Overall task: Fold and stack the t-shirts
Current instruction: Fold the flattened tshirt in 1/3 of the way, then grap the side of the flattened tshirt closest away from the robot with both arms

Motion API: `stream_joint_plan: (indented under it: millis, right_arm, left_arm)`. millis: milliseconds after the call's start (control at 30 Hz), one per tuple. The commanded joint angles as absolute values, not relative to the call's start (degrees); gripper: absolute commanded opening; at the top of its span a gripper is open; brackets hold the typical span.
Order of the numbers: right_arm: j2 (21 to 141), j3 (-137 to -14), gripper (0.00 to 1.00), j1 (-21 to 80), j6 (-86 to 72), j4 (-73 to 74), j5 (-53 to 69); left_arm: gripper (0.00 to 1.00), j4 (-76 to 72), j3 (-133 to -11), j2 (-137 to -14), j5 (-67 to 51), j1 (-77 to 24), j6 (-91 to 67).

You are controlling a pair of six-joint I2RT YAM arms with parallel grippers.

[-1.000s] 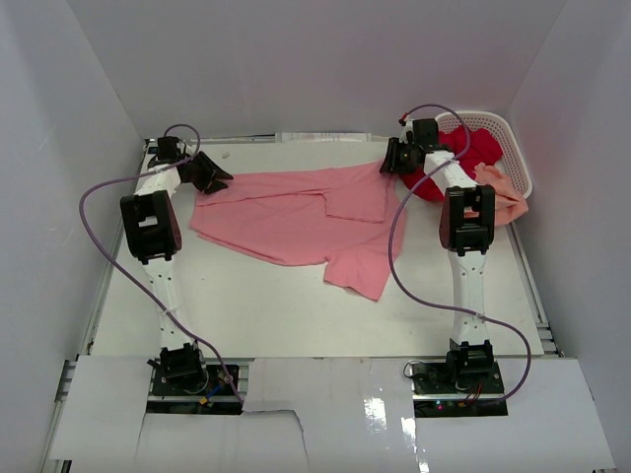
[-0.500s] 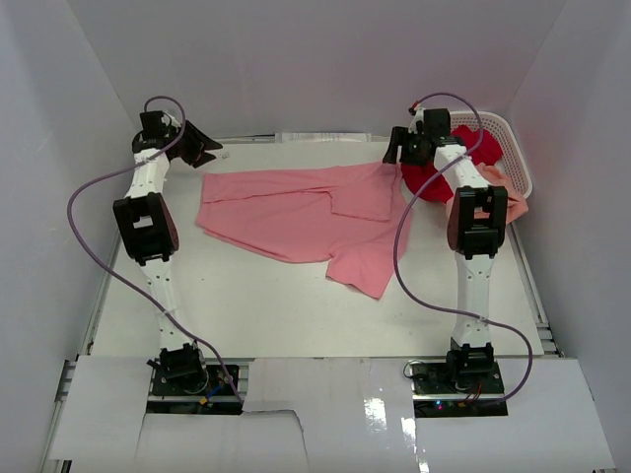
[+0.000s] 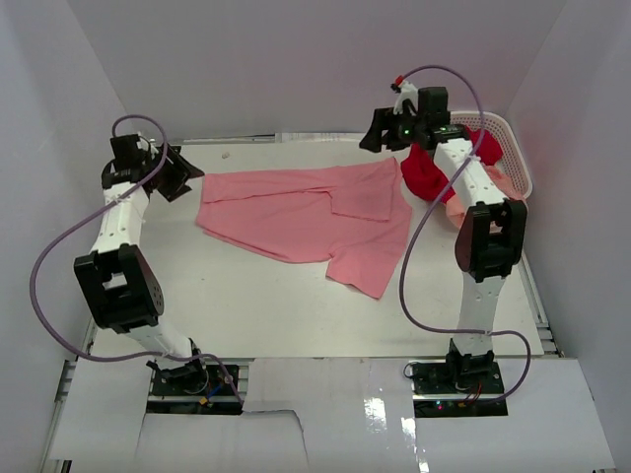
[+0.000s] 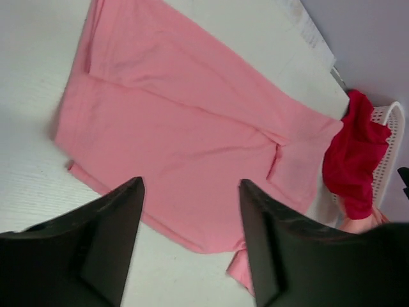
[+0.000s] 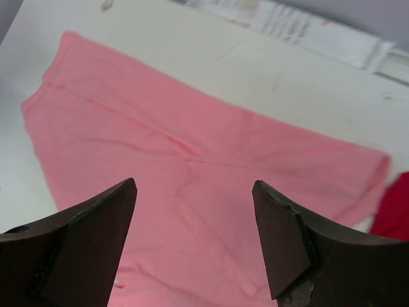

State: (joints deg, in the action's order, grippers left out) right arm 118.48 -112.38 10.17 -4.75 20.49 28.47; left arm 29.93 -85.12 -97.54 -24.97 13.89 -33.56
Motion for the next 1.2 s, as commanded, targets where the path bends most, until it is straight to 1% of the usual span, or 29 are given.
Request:
stream_joint_plan:
  millis: [0,67,100,167,200,267,300,333,400,467,500,533,633,733,833,1167]
  right_arm:
    - [119.36,-109.87,0.79,17.82,-2.72,24.96,31.9]
    - [120.05,-108.64,0.79,21.42,-3.34,24.0,33.3]
    - [120.49,-108.55,0.78,22.75,-3.69,23.65,33.66]
    - [122.5,-109.5,0.76,24.95,-5.71,23.03,34.62]
    - [123.56,-110.29,0.7,26.88,-6.32,22.77,35.32]
    - [126.98,-112.23,0.64,28.47,-8.68,22.15,37.34]
    - [128.22,-114.15,0.51,29.96,-9.57,21.71,38.22]
    - [129.36,-115.04,0.43,30.58,-10.62,20.23,39.19]
    - [132.62,-116.36,0.33,31.98,-14.49,18.03,42.62]
    - [135.07,-116.28,0.19,32.87,-17.13,13.72,44.38]
    - [135.96,-116.45,0.1,33.57,-19.14,12.58,45.08]
    - [137.36,-116.37,0.08,33.84,-20.2,9.7,45.78]
    - [140.17,-117.07,0.08,34.98,-22.5,7.21,46.32]
    - [142.72,-119.08,0.08,35.51,-23.03,6.86,46.06]
    - [143.79,-118.83,0.08,35.77,-23.03,6.07,45.53]
    - [145.37,-118.39,0.08,35.86,-24.34,2.38,45.44]
  left_arm:
    - [0.76,29.63,-72.83,-86.97,-19.34,14.33,-31.38]
    - [0.83,28.04,-67.61,-82.46,-19.51,14.24,-30.94]
    - [0.89,27.34,-63.5,-78.79,-19.34,14.24,-30.59]
    - [0.91,27.33,-60.66,-76.47,-19.77,14.33,-29.62]
    - [0.9,28.29,-59.69,-75.68,-20.12,14.41,-29.01]
    - [0.9,29.18,-57.4,-74.45,-20.74,14.33,-28.13]
    - [0.9,29.44,-56.61,-74.36,-20.83,14.33,-27.86]
    - [0.9,29.53,-55.38,-74.36,-20.74,14.33,-27.6]
    - [0.88,29.45,-54.41,-75.58,-20.48,14.33,-27.33]
    - [0.86,28.92,-53.18,-77.07,-20.39,14.33,-27.51]
    - [0.86,27.96,-52.83,-78.91,-20.65,14.5,-27.77]
    - [0.85,27.34,-52.39,-79.8,-20.74,14.59,-27.95]
    - [0.83,23.92,-51.94,-83.14,-21.62,15.12,-29.79]
    - [0.7,20.84,-52.12,-86.91,-23.55,15.55,-31.81]
    - [0.63,18.55,-52.47,-89.91,-24.35,15.64,-33.74]
    - [0.56,11.26,-51.06,-92.99,-21.27,15.56,-41.39]
